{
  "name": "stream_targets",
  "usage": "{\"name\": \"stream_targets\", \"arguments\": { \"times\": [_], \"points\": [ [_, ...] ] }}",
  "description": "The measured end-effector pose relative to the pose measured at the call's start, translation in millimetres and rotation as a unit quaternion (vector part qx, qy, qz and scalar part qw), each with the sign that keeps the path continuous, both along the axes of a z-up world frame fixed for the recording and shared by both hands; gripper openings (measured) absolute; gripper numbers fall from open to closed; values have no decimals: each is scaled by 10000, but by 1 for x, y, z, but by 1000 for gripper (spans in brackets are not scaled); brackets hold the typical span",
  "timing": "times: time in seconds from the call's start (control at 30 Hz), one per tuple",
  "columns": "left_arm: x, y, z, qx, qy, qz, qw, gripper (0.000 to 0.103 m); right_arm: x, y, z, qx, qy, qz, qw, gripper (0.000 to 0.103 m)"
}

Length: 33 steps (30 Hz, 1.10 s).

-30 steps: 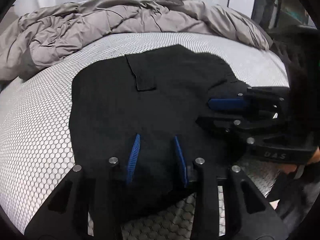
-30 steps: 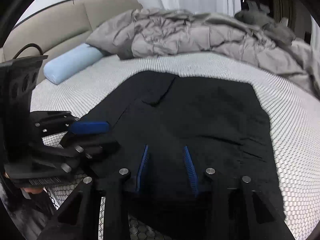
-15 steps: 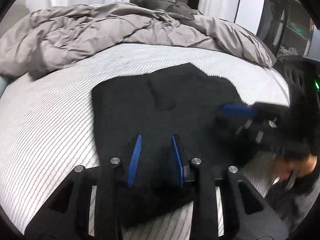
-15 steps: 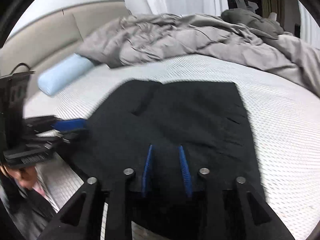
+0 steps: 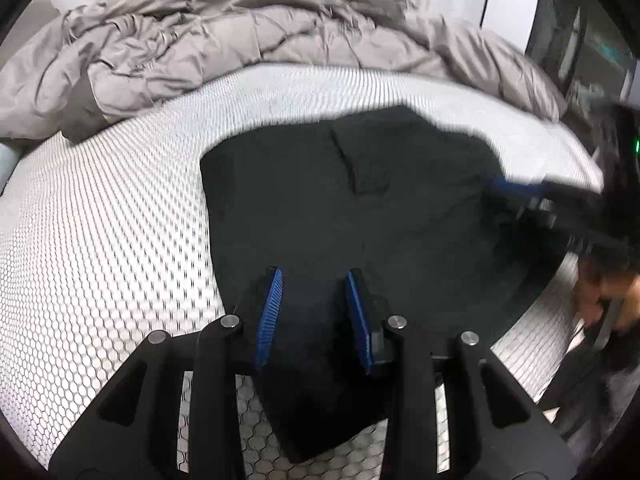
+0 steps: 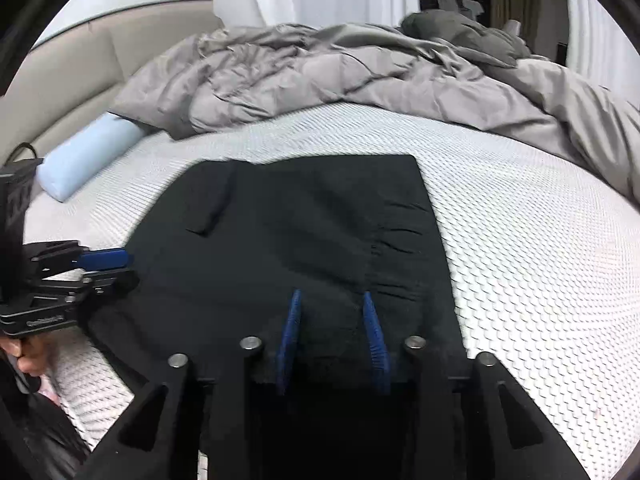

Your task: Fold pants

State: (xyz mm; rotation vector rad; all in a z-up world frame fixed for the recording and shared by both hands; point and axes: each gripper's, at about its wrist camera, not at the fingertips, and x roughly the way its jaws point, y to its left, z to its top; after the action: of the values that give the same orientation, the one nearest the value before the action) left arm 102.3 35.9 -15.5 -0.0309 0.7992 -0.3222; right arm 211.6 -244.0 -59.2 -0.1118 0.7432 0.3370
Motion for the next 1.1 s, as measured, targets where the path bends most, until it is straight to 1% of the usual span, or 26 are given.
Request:
{"name": "stream_targets", "arguments": {
  "times": [0.07,0.13,0.2,0.23,0.33,0.37,0.43,0.47,0.5,0.53,0.6,0.63,0.67,0.73,0.77,0.8,0.83,0.87,0.9,0.93,0.97,1.0,1.07,1.1],
  "points": [
    [9,-4,11,-159,-101,-25,9998,30,2,10,2,201,-1,198,9996,36],
    [29,-14,13,-70,-40,-109,9999,30,10,25,4,317,-75,310,9990,36],
    [55,-25,0,178,399,-135,9990,30,25,40,-1,351,88,384,9986,36],
    [62,-29,-6,272,485,-133,9984,30,35,49,-6,302,190,409,9985,36],
    [62,-26,-8,308,431,-274,9982,30,53,62,-24,-264,630,348,9971,36],
    [60,-20,-8,253,439,-280,9983,30,54,58,-24,-315,645,297,9970,36],
    [55,-8,-7,151,485,-195,9985,30,51,39,-18,-738,527,-122,9958,35],
    [51,-1,-7,140,495,-106,9986,30,47,28,-15,-763,460,-190,9958,30],
    [49,3,-7,209,479,6,9986,30,45,21,-13,-596,512,-157,9968,30],
    [47,5,-6,191,474,43,9987,30,41,16,-11,-538,522,-137,9971,30],
    [43,7,2,131,502,186,9985,30,34,21,-6,-600,369,-116,9974,33],
    [40,8,11,82,416,255,9988,30,31,25,-3,-596,319,-90,9977,37],
    [41,7,21,-21,262,258,9993,30,33,31,1,-539,284,27,9981,37],
    [52,1,29,-32,200,199,9996,30,37,47,9,-478,269,263,9981,38],
    [62,-2,27,39,276,142,9995,30,44,58,12,-538,290,323,9976,39],
    [75,-4,18,108,467,163,9987,30,51,66,12,-600,304,352,9971,39],
    [89,-4,8,145,696,229,9972,30,66,76,10,-677,399,350,9963,39],
    [96,-3,-1,111,835,285,9960,30,77,81,5,-720,495,319,9957,39],
    [99,1,-6,9,880,304,9957,30,90,88,-6,-836,716,330,9934,39],
    [101,4,-6,-41,880,270,9957,26,99,91,-18,-998,880,353,9905,39],
    [99,8,-5,-96,884,242,9957,23,101,90,-24,-1098,911,377,9891,39],
    [99,14,-5,-237,887,194,9956,22,99,85,-26,-1118,861,406,9892,39],
    [98,27,-7,-503,928,188,9942,17,93,65,-21,-1329,783,165,9879,39],
    [95,29,-8,-543,936,179,9940,16,89,51,-17,-1443,700,32,9870,39]
  ]
}}
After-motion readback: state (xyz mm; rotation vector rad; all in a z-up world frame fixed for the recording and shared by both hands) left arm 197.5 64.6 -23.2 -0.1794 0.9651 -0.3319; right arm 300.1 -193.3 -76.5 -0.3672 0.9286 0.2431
